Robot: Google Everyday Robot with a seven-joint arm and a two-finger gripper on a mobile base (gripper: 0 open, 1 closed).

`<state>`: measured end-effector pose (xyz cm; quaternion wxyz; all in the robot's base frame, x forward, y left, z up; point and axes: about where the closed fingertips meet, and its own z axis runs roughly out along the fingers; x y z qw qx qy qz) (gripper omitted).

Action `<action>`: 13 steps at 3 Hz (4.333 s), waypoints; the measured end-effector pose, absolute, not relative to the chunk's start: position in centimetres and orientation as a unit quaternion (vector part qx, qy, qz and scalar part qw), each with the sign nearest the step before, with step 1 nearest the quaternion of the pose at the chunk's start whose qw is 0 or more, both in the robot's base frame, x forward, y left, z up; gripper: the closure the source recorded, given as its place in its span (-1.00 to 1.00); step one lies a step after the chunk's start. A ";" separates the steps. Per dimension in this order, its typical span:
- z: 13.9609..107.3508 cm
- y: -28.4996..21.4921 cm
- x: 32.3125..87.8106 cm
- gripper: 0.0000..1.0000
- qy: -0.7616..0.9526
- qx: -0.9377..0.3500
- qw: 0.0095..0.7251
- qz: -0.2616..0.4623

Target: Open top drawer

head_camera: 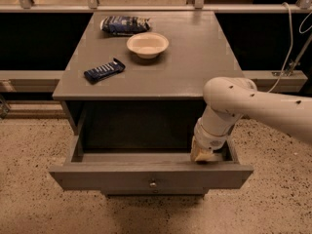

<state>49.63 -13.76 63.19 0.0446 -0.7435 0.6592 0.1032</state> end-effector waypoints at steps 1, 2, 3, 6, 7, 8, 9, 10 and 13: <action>64.0 -13.4 47.5 1.00 0.643 -0.753 0.036 0.136; 65.0 -13.1 44.4 1.00 0.629 -0.756 0.029 0.180; 65.9 -13.0 41.8 1.00 0.626 -0.750 0.023 0.213; 72.6 -13.7 41.6 1.00 0.663 -0.697 0.173 0.213; 76.1 -15.1 42.3 1.00 0.672 -0.676 0.238 0.186; 76.0 -15.0 42.1 0.62 0.672 -0.676 0.237 0.188; 76.1 -14.9 42.1 0.17 0.671 -0.677 0.237 0.187; 76.1 -14.8 42.0 -0.32 0.670 -0.678 0.236 0.187; 76.2 -14.6 41.9 -1.00 0.669 -0.680 0.236 0.186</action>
Offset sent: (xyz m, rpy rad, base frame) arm -0.0908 0.0087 0.0338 0.1557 0.2197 0.0985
